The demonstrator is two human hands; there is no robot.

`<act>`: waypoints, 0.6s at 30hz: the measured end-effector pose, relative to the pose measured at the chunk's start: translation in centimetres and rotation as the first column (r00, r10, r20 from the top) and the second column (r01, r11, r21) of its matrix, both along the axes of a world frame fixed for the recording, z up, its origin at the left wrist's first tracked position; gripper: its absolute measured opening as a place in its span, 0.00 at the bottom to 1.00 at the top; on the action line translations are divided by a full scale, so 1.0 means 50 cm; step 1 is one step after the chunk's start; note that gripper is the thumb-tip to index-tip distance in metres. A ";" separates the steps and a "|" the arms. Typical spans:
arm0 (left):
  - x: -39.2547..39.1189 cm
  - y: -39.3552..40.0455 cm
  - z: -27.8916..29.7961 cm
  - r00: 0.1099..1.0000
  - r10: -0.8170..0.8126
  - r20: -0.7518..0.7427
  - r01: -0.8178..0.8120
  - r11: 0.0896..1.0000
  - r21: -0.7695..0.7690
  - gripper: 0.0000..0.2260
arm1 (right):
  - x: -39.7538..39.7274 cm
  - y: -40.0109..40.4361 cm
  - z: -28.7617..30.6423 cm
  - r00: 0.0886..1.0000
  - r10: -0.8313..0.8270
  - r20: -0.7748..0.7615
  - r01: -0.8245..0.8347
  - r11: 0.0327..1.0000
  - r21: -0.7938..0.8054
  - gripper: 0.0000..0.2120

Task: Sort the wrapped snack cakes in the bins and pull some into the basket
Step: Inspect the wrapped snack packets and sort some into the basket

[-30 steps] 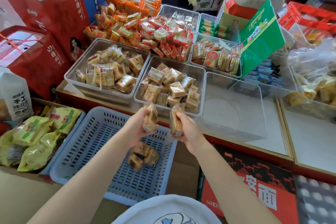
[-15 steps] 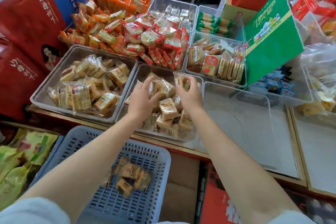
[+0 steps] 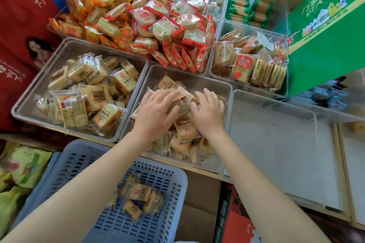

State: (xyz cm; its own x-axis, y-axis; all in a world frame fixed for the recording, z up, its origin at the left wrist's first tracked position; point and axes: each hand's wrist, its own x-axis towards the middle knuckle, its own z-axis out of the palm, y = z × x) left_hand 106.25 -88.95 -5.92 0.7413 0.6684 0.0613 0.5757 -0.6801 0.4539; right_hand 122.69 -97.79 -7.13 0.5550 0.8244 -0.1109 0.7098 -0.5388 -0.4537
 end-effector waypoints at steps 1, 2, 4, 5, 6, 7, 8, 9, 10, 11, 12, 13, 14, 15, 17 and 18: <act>-0.013 -0.002 -0.014 0.999 0.006 -0.037 -0.004 1.000 0.030 0.27 | -0.022 -0.018 -0.003 0.999 0.042 0.002 -0.042 0.999 0.017 0.24; -0.027 -0.005 -0.031 0.996 0.007 -0.089 -0.003 0.999 0.040 0.27 | -0.039 -0.032 -0.008 0.998 0.069 -0.005 -0.069 0.998 0.010 0.25; -0.048 -0.016 -0.060 0.990 0.007 -0.138 -0.004 1.000 0.020 0.29 | -0.052 -0.051 -0.021 0.996 0.084 -0.034 -0.084 0.996 -0.011 0.28; -0.052 -0.021 -0.066 0.990 0.010 -0.138 -0.008 1.000 0.013 0.30 | -0.050 -0.056 -0.025 0.995 0.097 -0.040 -0.098 0.995 -0.021 0.32; -0.053 -0.025 -0.068 0.991 0.013 -0.135 -0.011 1.000 0.010 0.30 | -0.047 -0.060 -0.029 0.992 0.124 -0.038 -0.125 0.991 -0.037 0.36; -0.053 -0.030 -0.069 0.991 0.014 -0.133 -0.013 1.000 0.007 0.31 | -0.045 -0.063 -0.032 0.988 0.152 -0.031 -0.154 0.986 -0.057 0.39; -0.053 -0.033 -0.068 0.991 0.019 -0.134 -0.019 1.000 0.000 0.31 | -0.042 -0.065 -0.034 0.985 0.169 -0.022 -0.170 0.983 -0.076 0.40; -0.055 -0.034 -0.068 0.990 0.027 -0.142 -0.029 1.000 -0.009 0.32 | -0.040 -0.066 -0.035 0.985 0.171 -0.015 -0.171 0.981 -0.089 0.39; -0.056 -0.036 -0.067 0.986 0.037 -0.161 -0.041 0.999 -0.017 0.33 | -0.038 -0.065 -0.036 0.986 0.164 -0.008 -0.164 0.982 -0.096 0.36; -0.057 -0.037 -0.064 0.981 0.043 -0.189 -0.049 0.999 -0.023 0.34 | -0.037 -0.063 -0.035 0.988 0.154 -0.001 -0.153 0.983 -0.099 0.32; -0.057 -0.035 -0.061 0.975 0.043 -0.219 -0.051 0.998 -0.031 0.35 | -0.036 -0.061 -0.030 0.990 0.143 0.007 -0.142 0.984 -0.107 0.30; -0.055 -0.032 -0.056 0.968 0.040 -0.249 -0.053 0.998 -0.046 0.35 | -0.037 -0.059 -0.024 0.991 0.133 0.018 -0.130 0.984 -0.120 0.29; -0.054 -0.027 -0.049 0.960 0.035 -0.279 -0.054 0.997 -0.063 0.35 | -0.040 -0.057 -0.017 0.992 0.124 0.026 -0.119 0.983 -0.139 0.28; -0.053 -0.023 -0.039 0.952 0.028 -0.305 -0.053 0.996 -0.074 0.34 | -0.045 -0.057 -0.010 0.993 0.113 0.034 -0.106 0.981 -0.160 0.29; -0.055 -0.029 -0.014 0.952 0.019 -0.305 -0.041 0.997 -0.065 0.32 | -0.067 -0.067 0.006 0.995 0.086 0.050 -0.078 0.987 -0.142 0.31; -0.066 -0.041 -0.003 0.968 0.029 -0.248 -0.043 0.998 -0.050 0.31 | -0.085 -0.078 0.017 0.996 0.068 0.061 -0.063 0.995 -0.080 0.32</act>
